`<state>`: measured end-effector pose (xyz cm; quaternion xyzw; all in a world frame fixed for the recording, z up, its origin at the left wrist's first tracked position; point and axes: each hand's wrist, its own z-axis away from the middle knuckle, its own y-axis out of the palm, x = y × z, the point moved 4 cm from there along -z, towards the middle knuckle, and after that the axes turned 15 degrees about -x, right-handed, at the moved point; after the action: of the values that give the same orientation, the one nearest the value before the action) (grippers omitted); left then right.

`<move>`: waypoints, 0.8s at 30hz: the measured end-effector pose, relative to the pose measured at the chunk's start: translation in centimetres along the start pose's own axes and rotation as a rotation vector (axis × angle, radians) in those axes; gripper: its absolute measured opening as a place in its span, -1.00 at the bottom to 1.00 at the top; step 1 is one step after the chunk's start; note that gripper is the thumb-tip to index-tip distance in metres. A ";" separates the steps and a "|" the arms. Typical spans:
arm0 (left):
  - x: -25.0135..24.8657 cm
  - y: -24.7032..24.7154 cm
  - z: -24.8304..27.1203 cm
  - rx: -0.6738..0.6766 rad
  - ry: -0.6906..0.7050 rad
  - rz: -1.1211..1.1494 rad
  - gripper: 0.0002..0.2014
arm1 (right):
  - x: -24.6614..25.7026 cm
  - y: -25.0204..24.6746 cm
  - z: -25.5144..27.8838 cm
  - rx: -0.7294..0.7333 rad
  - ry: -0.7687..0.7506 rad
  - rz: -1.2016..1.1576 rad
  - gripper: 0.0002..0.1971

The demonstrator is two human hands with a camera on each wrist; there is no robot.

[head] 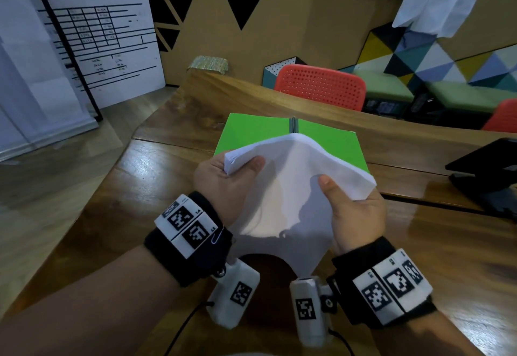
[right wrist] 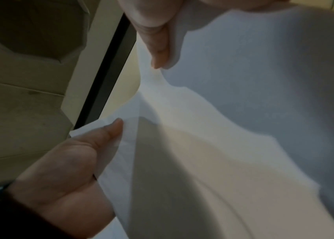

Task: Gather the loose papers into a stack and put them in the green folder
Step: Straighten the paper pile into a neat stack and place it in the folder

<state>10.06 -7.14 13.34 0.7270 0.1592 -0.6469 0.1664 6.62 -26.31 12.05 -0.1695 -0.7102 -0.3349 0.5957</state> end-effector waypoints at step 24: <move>-4.1 0.6 -0.7 0.278 0.517 -0.448 -0.63 | 5.7 -0.9 -2.3 -0.052 -0.451 0.505 -0.10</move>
<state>10.49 -7.47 17.48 0.8293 0.2617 -0.4775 -0.1253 6.38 -29.36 17.45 -0.4251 -0.7508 -0.1488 0.4831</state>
